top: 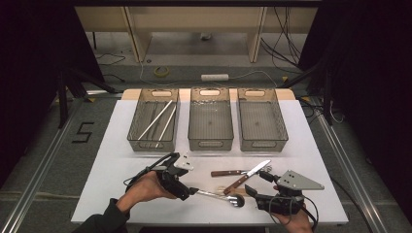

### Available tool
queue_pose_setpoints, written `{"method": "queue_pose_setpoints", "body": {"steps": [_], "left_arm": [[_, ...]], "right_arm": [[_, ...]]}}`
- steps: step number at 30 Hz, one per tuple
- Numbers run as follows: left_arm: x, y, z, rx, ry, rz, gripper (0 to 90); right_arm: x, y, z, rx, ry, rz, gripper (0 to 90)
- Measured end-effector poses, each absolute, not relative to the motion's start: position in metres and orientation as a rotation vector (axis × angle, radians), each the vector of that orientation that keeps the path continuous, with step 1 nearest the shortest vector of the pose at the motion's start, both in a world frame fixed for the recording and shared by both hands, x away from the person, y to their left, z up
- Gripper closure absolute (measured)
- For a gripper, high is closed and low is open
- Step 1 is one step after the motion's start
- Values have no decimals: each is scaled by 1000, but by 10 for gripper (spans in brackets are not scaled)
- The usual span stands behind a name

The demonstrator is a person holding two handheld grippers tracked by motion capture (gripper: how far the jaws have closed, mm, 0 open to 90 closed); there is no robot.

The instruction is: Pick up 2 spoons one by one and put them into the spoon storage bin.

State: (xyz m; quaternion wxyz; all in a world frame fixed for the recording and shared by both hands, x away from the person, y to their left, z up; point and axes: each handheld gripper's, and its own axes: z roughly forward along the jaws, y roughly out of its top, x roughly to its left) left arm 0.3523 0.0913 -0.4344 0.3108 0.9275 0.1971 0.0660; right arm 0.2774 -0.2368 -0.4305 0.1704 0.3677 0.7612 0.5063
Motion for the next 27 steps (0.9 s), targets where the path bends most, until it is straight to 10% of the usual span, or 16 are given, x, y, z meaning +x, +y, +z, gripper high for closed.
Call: {"method": "queue_pose_setpoints", "body": {"steps": [27], "left_arm": [[351,43,-454,2631,248,83,401]], "right_arm": [[279,-234,-434,1042,2215,1398,296]]}}
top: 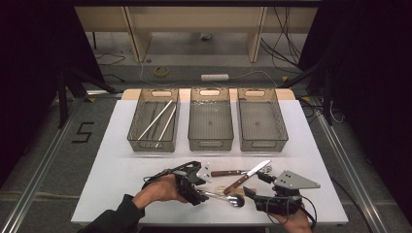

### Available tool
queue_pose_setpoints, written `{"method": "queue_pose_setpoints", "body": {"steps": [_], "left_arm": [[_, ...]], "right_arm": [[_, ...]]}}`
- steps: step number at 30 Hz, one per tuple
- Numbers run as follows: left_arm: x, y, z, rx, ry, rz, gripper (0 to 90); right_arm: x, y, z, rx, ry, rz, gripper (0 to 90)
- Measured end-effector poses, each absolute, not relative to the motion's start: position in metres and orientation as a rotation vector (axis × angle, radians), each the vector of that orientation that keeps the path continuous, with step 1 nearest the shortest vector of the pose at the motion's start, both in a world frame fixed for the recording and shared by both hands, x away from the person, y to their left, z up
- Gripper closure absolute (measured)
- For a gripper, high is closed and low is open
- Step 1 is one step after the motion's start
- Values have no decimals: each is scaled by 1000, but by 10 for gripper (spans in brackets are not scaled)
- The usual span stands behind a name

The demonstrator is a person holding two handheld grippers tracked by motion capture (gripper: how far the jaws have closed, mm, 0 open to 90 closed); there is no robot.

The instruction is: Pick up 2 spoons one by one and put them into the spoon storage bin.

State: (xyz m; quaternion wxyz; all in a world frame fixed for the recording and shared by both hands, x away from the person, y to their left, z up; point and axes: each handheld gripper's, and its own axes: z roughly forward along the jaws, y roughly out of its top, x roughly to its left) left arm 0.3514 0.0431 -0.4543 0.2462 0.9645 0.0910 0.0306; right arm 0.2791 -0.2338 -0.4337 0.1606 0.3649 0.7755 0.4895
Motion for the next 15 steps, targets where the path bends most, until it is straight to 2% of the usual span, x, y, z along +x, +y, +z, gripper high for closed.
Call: {"method": "queue_pose_setpoints", "body": {"steps": [15], "left_arm": [[358,35,-460,2710,180,82,497]], "right_arm": [[278,-235,-434,1041,2218,1395,296]]}}
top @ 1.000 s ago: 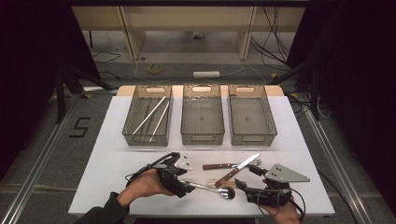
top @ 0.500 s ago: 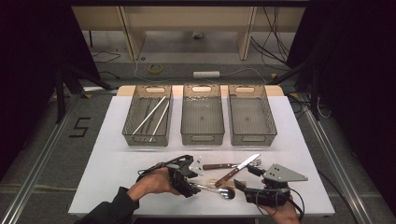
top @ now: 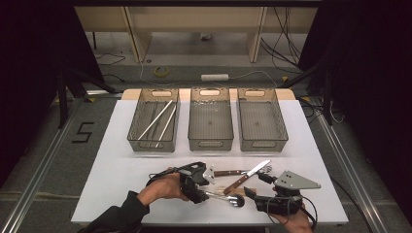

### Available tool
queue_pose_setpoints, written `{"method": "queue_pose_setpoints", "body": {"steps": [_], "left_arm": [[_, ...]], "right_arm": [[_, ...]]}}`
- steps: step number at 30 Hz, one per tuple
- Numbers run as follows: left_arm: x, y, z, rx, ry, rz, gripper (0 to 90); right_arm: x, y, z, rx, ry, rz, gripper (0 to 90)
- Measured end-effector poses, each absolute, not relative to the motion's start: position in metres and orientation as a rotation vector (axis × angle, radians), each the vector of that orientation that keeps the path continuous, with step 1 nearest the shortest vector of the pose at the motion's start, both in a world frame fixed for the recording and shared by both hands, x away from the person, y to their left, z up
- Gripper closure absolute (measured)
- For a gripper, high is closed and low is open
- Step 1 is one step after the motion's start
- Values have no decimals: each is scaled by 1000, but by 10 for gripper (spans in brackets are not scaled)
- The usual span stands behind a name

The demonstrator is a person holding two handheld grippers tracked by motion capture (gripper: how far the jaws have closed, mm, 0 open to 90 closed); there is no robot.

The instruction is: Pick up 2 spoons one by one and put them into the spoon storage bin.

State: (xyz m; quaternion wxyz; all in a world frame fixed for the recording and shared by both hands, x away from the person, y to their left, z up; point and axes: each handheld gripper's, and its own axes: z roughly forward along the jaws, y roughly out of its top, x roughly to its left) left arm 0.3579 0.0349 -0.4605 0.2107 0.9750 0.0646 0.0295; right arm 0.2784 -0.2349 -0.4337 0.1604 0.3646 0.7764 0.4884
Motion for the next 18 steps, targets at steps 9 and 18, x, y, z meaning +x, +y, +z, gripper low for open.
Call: {"method": "queue_pose_setpoints", "body": {"steps": [9,18], "left_arm": [[359,29,-463,2747,117,84,577],[355,26,-463,2761,64,69,691]], "right_arm": [[278,-235,-433,1044,2222,1394,296],[278,-234,-434,1041,2223,1396,296]]}}
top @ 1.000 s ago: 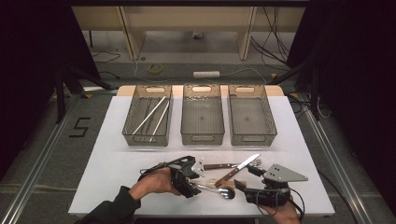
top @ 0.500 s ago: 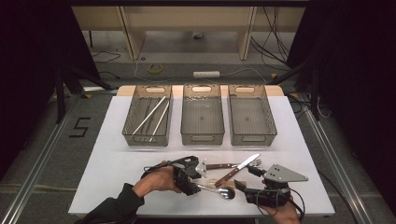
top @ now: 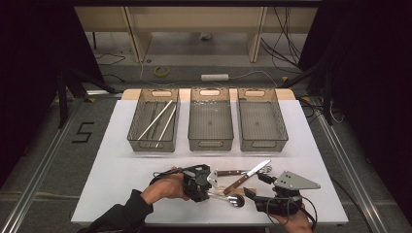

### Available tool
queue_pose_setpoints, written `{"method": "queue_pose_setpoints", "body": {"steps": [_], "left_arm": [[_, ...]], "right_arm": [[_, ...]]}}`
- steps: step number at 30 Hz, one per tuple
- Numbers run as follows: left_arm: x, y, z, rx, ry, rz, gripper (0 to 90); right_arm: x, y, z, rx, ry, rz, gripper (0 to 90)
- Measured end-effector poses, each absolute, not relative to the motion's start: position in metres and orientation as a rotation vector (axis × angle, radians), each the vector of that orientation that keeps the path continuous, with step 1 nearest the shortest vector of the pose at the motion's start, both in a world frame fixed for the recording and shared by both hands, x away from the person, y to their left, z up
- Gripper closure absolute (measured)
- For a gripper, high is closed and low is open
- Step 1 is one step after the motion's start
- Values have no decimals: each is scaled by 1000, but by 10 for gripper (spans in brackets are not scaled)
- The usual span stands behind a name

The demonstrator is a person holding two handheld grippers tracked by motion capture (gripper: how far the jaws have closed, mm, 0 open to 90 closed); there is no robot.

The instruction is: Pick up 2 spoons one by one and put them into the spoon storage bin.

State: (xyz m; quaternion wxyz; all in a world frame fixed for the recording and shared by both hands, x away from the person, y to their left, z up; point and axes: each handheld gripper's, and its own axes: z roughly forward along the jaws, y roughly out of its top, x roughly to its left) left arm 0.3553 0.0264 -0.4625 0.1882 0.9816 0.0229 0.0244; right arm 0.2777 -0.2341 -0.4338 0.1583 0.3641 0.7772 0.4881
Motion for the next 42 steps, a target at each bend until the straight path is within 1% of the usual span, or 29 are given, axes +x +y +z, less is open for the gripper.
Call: {"method": "queue_pose_setpoints", "body": {"steps": [10,19,34,36,38,42], "left_arm": [[351,26,-463,2763,-44,70,794],[348,26,-462,2761,-120,96,829],[344,31,-449,2722,-68,70,845],[345,33,-445,2708,-49,68,890],[344,34,-443,2724,-61,39,890],[343,33,-445,2721,-55,63,890]], "right_arm": [[278,-234,-434,1041,2224,1394,296],[277,-235,-433,1038,2228,1389,296],[277,-235,-433,1041,2228,1390,296],[277,-235,-433,1040,2229,1390,296],[277,-235,-433,1045,2220,1398,296],[278,-235,-434,1044,2226,1392,296]]}}
